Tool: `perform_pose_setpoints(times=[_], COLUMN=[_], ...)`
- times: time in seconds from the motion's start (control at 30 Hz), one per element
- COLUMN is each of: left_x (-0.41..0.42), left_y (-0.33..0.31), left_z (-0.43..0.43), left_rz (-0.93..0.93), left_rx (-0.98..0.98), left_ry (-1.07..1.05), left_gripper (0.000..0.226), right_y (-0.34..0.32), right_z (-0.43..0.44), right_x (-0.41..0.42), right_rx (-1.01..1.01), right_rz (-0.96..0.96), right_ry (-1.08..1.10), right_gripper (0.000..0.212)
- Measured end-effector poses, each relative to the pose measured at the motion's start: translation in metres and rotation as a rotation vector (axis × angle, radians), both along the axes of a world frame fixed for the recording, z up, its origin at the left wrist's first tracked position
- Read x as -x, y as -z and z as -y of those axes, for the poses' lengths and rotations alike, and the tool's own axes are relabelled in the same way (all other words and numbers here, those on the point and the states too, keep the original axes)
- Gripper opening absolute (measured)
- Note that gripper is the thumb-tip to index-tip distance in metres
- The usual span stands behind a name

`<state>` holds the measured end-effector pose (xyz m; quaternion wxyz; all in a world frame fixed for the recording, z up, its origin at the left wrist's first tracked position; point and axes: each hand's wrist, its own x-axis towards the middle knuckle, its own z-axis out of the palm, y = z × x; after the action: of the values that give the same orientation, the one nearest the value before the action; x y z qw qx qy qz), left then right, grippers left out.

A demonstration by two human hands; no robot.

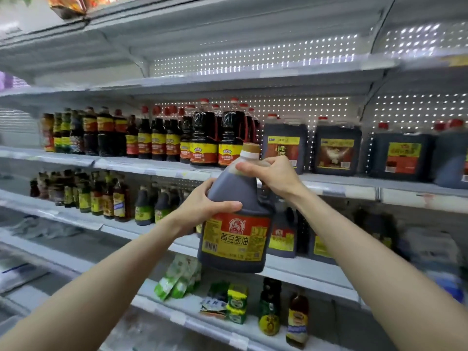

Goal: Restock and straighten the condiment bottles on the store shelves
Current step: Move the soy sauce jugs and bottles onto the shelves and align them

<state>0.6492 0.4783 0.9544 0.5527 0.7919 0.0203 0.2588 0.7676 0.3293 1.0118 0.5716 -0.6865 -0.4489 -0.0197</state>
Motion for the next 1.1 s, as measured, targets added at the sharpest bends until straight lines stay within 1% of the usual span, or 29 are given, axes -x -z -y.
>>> perform_pose_setpoints(times=[0.07, 0.1, 0.17, 0.23, 0.33, 0.4, 0.53, 0.6, 0.77, 0.93, 1.07, 1.1], left_x=[-0.003, -0.006, -0.012, -0.020, -0.034, -0.049, -0.082, -0.102, -0.147, -0.204, -0.243, -0.252], left_y=[-0.001, 0.000, 0.004, 0.010, 0.023, 0.033, 0.062, 0.081, 0.109, 0.131, 0.152, 0.157], left_z=[-0.038, -0.053, -0.080, -0.100, -0.125, -0.145, -0.175, -0.188, -0.204, -0.222, -0.235, -0.239], left_rz=[-0.037, -0.051, -0.064, -0.070, -0.076, -0.087, -0.112, -0.131, -0.165, -0.165, -0.177, -0.180], left_rx=[-0.033, -0.042, -0.045, -0.040, -0.038, -0.034, 0.009, 0.031, 0.049, 0.059, 0.068, 0.074], left_ry=[0.057, 0.075, 0.102, 0.120, 0.123, 0.134, 0.160, 0.185, 0.227, 0.237, 0.249, 0.251], left_gripper=[0.070, 0.074, 0.081, 0.083, 0.083, 0.083, 0.084, 0.084, 0.077, 0.067, 0.072, 0.072], right_y=[0.005, 0.008, 0.013, 0.015, 0.025, 0.033, 0.060, 0.077, 0.102, 0.122, 0.144, 0.147], right_z=[-0.028, -0.041, -0.064, -0.082, -0.106, -0.123, -0.148, -0.162, -0.176, -0.193, -0.205, -0.207], right_x=[0.005, 0.004, 0.003, 0.000, -0.010, -0.022, -0.047, -0.065, -0.107, -0.158, -0.192, -0.200], right_rx=[-0.018, -0.024, -0.012, -0.003, 0.030, 0.045, 0.102, 0.101, 0.175, 0.198, 0.228, 0.240], right_rz=[-0.039, -0.046, -0.049, -0.060, -0.052, -0.068, -0.115, -0.149, -0.138, -0.144, -0.143, -0.143], right_ry=[0.041, 0.058, 0.102, 0.135, 0.157, 0.175, 0.230, 0.249, 0.312, 0.346, 0.378, 0.388], right_gripper=[0.037, 0.037, 0.043, 0.050, 0.063, 0.062, 0.052, 0.055, 0.061, 0.060, 0.063, 0.061])
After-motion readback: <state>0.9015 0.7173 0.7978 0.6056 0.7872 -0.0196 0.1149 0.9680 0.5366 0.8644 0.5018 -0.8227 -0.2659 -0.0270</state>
